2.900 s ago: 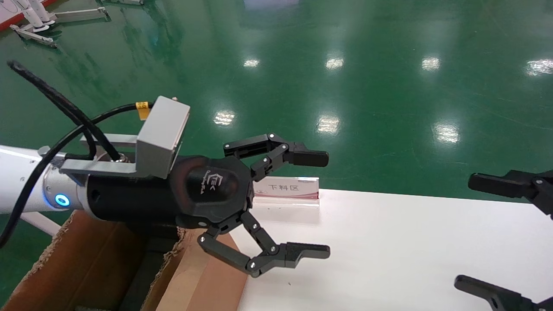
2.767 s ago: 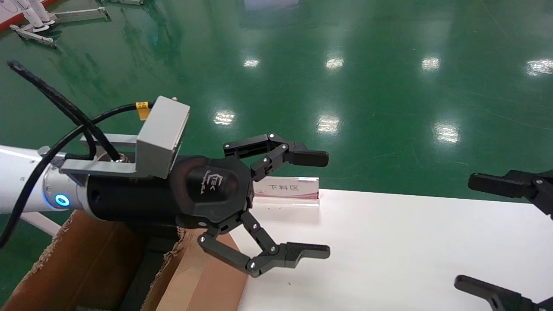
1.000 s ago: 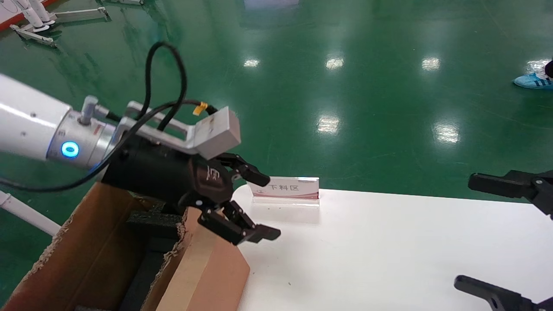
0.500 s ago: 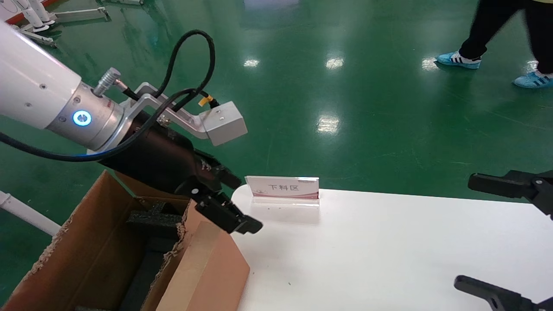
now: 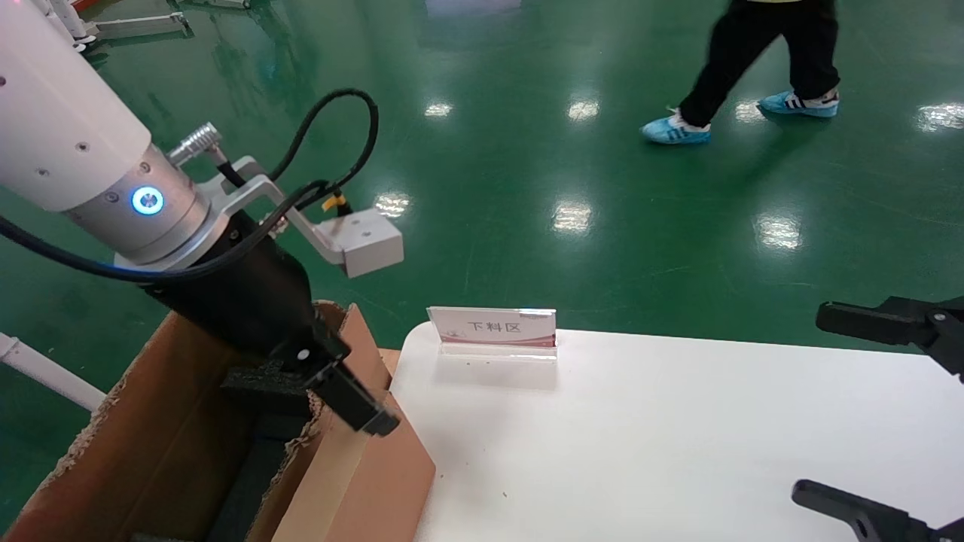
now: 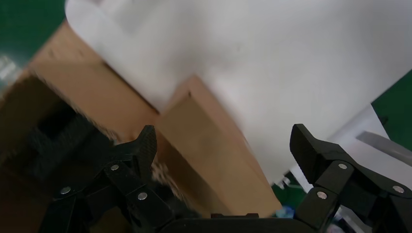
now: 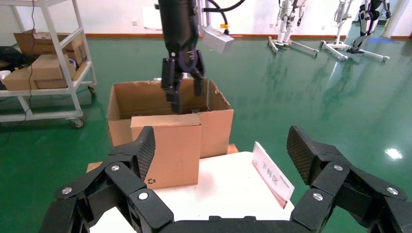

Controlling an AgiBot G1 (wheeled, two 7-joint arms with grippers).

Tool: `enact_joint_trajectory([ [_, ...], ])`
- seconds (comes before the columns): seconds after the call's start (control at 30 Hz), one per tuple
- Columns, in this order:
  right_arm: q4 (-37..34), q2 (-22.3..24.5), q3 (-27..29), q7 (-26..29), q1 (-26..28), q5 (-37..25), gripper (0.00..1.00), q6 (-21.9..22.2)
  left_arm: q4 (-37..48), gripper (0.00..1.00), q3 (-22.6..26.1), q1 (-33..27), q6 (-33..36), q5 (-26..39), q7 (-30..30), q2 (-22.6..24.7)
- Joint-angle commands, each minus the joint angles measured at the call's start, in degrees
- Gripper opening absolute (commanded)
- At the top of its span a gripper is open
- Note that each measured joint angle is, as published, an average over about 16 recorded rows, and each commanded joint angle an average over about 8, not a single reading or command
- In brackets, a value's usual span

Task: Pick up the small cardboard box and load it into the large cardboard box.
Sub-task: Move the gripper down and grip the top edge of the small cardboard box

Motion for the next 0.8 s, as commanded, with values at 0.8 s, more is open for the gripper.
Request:
enact_joint_trajectory([
  [0.8,0.00,0.00,0.00,0.00,0.00,0.00,1.00,0.00,-0.36,1.00,19.15,-10.60,0.43,-9.56,-8.94,3.16],
])
